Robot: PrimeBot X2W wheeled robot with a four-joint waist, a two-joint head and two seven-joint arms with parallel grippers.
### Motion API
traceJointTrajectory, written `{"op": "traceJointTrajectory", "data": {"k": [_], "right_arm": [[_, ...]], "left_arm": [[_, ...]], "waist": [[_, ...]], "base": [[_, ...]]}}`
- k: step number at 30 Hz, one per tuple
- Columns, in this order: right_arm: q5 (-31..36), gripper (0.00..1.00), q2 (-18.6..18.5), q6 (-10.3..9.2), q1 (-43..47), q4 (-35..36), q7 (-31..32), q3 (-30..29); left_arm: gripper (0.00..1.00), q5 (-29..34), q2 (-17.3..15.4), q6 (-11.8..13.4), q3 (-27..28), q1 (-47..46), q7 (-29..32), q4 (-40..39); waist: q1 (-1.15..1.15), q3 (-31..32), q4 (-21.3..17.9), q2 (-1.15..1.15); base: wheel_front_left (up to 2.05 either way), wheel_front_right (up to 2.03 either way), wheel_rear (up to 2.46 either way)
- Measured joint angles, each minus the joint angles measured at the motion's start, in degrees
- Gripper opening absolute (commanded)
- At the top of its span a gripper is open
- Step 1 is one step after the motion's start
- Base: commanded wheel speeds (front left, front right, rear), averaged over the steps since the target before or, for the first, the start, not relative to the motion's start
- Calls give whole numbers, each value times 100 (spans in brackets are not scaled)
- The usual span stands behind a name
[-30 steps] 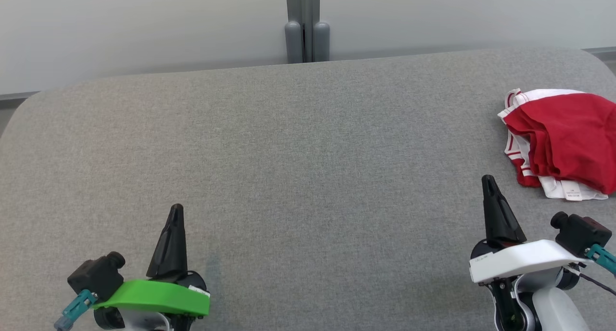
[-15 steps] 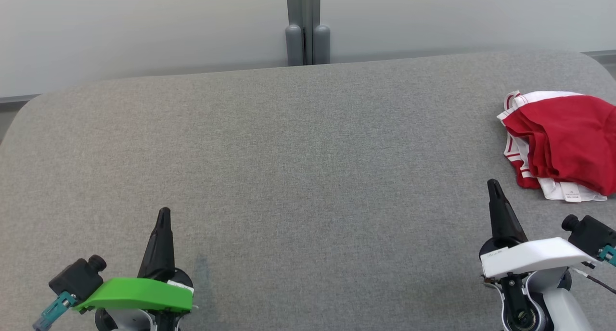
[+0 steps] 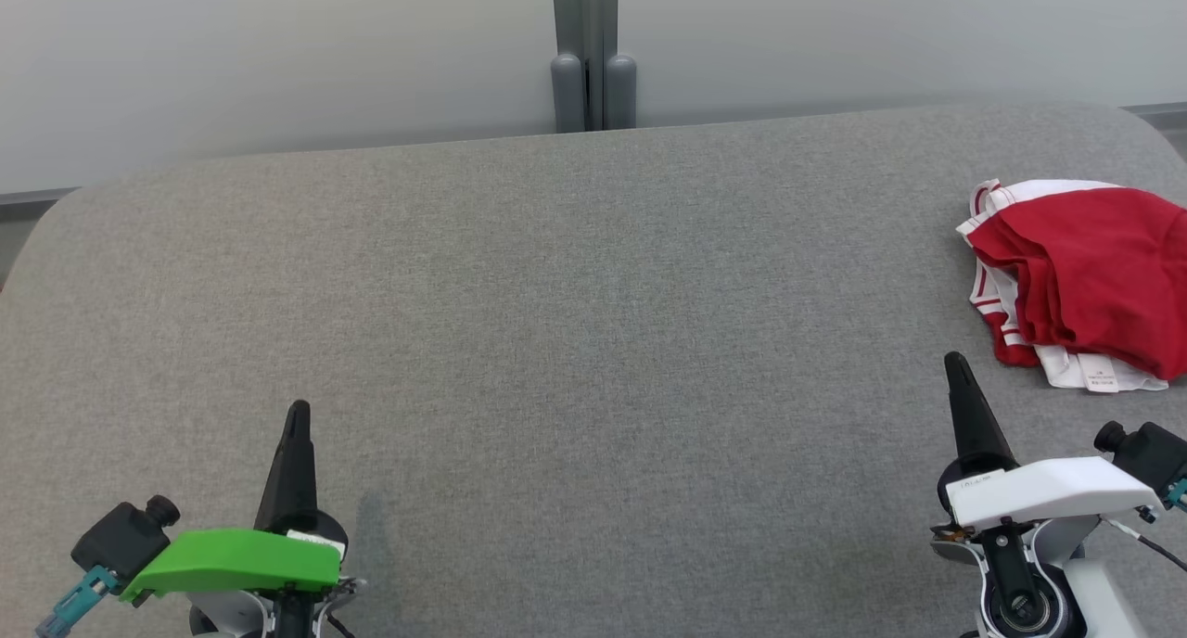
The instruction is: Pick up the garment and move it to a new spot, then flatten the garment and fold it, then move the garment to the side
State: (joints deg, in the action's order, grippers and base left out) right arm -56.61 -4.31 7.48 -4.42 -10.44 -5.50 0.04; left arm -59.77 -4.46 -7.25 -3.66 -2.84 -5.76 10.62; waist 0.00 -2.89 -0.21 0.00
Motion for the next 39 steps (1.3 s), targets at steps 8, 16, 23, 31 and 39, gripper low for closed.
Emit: {"op": "traceJointTrajectory", "data": {"k": [8,16,23,31,39], "right_arm": [[-505,0,-4,0,-18,-45,140,-51],[-996,0,-8,-1,-44,-90,258,-101],[-1396,0,-10,-1,-56,-125,367,-145],[-1809,0,-10,-1,-60,-164,479,-194],[-2187,0,-10,-1,-68,-200,593,-244]], "left_arm": [[0,-472,-4,-1,92,-32,121,46],[0,-917,-9,-4,182,-54,254,83],[0,-1287,-11,-4,263,-113,368,113],[0,-1670,-12,-4,353,-129,477,153],[0,-2016,-12,-4,431,-147,581,189]], "waist": [[0,27,2,0],[0,56,4,0],[0,81,6,0],[0,109,9,0],[0,137,11,0]], "base": [[0,0,0],[0,0,0],[0,0,0],[0,0,0],[0,0,0]]}}
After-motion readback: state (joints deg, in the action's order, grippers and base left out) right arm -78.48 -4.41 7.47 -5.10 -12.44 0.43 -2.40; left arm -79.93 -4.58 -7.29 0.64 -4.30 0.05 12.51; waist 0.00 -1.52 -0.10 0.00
